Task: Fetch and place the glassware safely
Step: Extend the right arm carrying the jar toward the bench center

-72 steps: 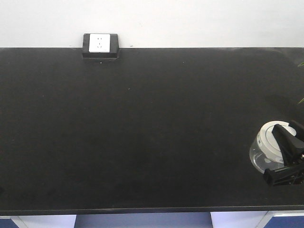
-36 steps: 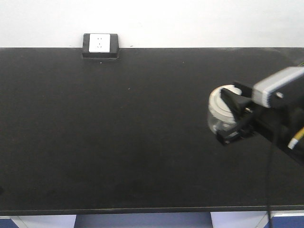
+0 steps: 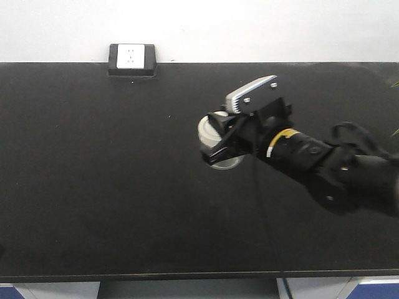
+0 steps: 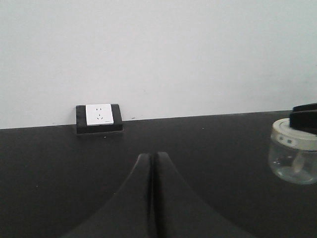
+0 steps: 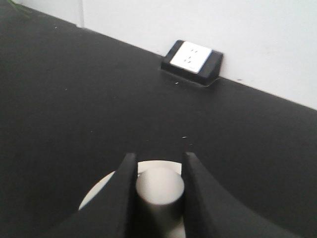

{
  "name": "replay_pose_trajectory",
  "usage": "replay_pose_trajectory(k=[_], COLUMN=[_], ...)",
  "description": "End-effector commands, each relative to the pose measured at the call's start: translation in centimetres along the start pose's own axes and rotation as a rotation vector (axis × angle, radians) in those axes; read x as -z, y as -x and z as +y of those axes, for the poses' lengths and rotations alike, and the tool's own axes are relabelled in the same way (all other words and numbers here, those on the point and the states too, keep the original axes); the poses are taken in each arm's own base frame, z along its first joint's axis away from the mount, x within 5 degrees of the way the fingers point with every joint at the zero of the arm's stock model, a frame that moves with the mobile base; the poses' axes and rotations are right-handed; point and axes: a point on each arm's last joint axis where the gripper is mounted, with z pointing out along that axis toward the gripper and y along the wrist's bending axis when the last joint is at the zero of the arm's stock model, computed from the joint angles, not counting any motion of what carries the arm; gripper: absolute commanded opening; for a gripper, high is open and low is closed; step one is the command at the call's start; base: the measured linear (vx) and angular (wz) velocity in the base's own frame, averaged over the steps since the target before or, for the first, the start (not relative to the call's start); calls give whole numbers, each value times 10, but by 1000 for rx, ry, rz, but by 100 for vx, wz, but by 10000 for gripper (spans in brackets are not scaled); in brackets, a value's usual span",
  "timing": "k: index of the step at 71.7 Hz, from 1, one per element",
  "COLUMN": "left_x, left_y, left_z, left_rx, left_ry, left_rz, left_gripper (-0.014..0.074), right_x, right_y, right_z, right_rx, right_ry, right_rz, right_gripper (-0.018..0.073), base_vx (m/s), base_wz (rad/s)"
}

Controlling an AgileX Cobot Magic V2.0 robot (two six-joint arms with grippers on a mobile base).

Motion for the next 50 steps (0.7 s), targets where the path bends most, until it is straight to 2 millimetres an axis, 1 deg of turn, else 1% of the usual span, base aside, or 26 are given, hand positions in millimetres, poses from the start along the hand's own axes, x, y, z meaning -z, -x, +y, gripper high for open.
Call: replay_pose_trajectory(k=[1, 5, 11, 24, 34, 50], left_x=[-1, -1, -1, -1, -1, -1], left_y=[12, 12, 12, 12, 12, 12], left_z=[-4, -4, -4, -4, -4, -4], left_rx=[27, 27, 27, 27, 27, 27], left_ry=[-37, -37, -37, -37, -37, -37], left_rz=[-67, -67, -67, -67, -67, -67], left_gripper=[-7, -7, -7, -7, -7, -7], right_x=[-13, -22, -36, -53, -60, -62], right_y=[26, 21, 8, -19, -32, -37], right_z=[0, 1, 3, 7, 9, 9], right_rx=[9, 6, -2, -21, -30, -29], right_ry=[19, 30, 44, 68, 78, 80], right_rz=[-191, -207, -216, -210, -206, -192], right_gripper=[-1, -1, -1, -1, -1, -1], base_vx=[0, 0, 0, 0, 0, 0], base_wz=[0, 0, 0, 0, 0, 0])
